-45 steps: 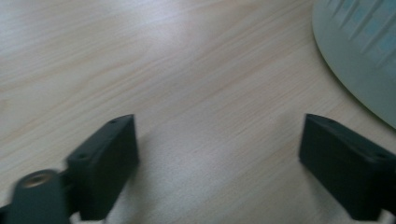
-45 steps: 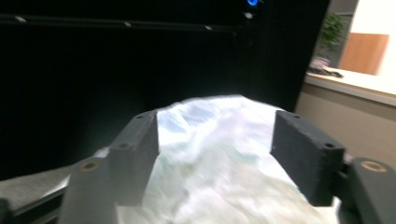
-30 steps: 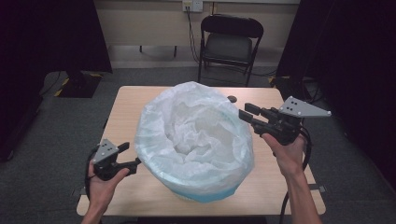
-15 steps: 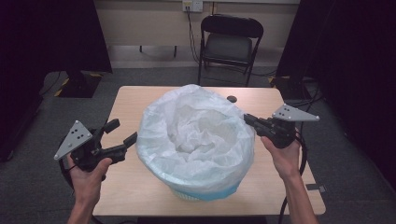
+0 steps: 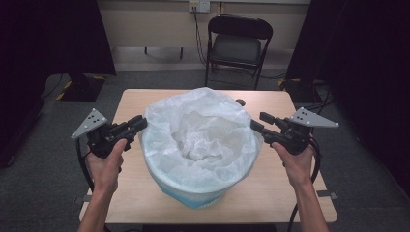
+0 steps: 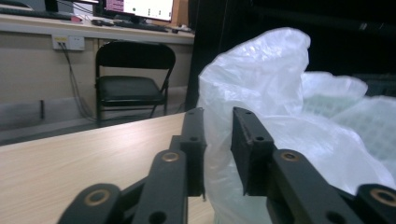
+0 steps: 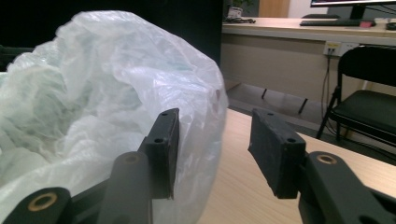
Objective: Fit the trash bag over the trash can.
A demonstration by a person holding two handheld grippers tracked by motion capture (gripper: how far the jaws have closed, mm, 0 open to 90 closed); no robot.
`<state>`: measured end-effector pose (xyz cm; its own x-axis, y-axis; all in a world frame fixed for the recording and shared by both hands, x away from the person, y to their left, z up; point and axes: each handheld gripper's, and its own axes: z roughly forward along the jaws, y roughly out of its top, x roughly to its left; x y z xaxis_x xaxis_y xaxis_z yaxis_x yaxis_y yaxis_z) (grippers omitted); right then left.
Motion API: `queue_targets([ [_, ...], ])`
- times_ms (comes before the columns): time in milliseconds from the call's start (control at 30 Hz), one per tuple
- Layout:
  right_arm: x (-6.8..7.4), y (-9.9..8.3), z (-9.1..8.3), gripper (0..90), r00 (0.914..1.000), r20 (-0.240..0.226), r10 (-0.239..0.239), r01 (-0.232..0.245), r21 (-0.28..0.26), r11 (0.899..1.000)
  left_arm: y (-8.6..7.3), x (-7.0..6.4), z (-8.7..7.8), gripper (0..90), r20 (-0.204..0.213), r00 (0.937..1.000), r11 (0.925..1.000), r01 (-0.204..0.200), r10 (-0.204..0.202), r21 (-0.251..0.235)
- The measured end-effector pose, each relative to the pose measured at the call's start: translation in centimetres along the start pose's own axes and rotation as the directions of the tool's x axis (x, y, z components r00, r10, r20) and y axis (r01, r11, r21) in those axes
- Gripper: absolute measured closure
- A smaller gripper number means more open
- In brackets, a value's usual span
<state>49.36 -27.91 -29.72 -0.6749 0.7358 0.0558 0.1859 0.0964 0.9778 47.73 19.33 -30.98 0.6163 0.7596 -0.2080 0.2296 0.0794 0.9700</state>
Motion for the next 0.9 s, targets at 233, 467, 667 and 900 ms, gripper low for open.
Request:
queue_targets([
  [233, 0.2, -0.1, 0.3, 79.4, 0.9998, 0.016, -0.013, 0.013, 0.022, 1.0, -1.8, 1.5, 0.1, 76.4, -0.057, 0.9983, 0.9961, 0.013, -0.008, 0.088],
  [467, 0.2, -1.6, 0.8, 79.1, 0.9996, -0.025, -0.013, 0.015, 0.06, 0.998, -3.8, 1.2, 1.3, 68.3, 0.013, 0.9999, 0.9927, 0.005, -0.007, 0.121],
  [667, 0.3, -2.2, -0.5, 67.7, 0.9992, -0.037, -0.012, 0.013, 0.027, 1.0, -4.4, 0.2, 1.8, 61.4, 0.036, 0.9992, 0.9923, -0.021, 0.016, 0.122],
  [900, 0.1, -2.5, -2.7, 67.3, 0.9985, -0.048, -0.024, 0.025, 0.018, 1.0, -5.0, -0.9, 2.7, 62.3, 0.077, 0.9967, 0.9909, -0.038, 0.028, 0.129],
])
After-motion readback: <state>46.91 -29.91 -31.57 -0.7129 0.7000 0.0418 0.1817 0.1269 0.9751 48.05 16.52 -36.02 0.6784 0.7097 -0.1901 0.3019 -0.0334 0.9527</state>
